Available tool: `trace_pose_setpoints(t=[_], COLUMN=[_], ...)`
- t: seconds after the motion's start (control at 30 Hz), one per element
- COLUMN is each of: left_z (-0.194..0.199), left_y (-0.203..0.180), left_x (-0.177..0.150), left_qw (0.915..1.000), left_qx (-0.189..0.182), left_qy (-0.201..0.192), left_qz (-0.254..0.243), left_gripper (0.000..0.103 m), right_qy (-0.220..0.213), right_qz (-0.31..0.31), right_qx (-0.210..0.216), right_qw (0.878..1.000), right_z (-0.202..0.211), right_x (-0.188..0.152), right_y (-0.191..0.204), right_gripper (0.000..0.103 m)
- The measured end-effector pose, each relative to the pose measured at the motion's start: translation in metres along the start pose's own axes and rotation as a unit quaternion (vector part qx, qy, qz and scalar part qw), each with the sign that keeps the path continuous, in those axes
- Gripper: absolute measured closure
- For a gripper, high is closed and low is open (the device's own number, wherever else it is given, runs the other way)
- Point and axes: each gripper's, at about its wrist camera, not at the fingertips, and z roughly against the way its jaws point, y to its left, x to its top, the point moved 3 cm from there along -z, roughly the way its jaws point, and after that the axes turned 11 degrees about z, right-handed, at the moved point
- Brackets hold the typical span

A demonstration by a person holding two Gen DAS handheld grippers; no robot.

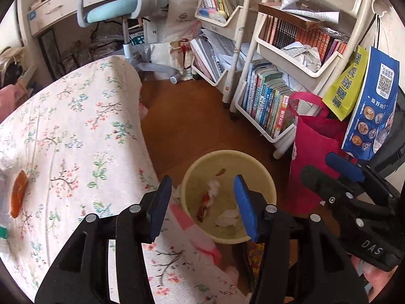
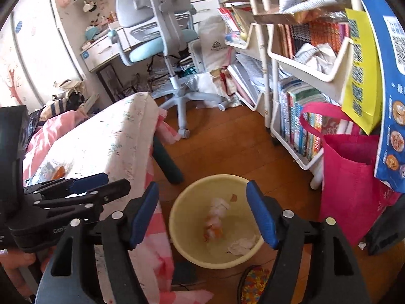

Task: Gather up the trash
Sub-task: 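Return both tools to table, right toward orange peel, left toward tissue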

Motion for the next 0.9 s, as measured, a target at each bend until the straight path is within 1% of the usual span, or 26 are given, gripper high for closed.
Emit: trace_pose_setpoints(t=[0.13,0.27,0.43,0.53,0.67,0.77,0.9], left_z=[0.015,0.033,0.062,0.079,0.105,0.122,0.142], left_y=[0.017,0.035,0.078,0.112,0.164,0.205,0.258], left_x=[0.003,0.005,0.004,0.003,0.002,-0.001,-0.006], left_qw=[0.9998,0.9988,0.9953,0.9916,0.9838,0.9758,0.963], left_qx=[0.013,0.032,0.067,0.09,0.117,0.138,0.161], left_qy=[-0.014,-0.036,-0.068,-0.083,-0.106,-0.12,-0.13], left_qz=[0.003,0.004,0.018,0.041,0.086,0.12,0.172], left_gripper=[0.053,0.049,0.045,0.045,0.045,0.045,0.045], right_qy=[-0.008,-0.013,-0.021,-0.022,-0.016,-0.011,-0.001], right_qz=[0.012,0.025,0.059,0.082,0.106,0.123,0.147], right_qx=[0.013,0.03,0.061,0.081,0.112,0.13,0.153], right_qw=[1.0,0.999,0.996,0.993,0.988,0.984,0.977], right_z=[-0.001,-0.002,-0.004,-0.007,-0.014,-0.019,-0.029], right_x=[0.006,0.011,0.017,0.019,0.018,0.02,0.018], right_y=[0.012,0.031,0.066,0.09,0.123,0.145,0.181], right_gripper=[0.031,0.031,0.031,0.031,0.031,0.031,0.031])
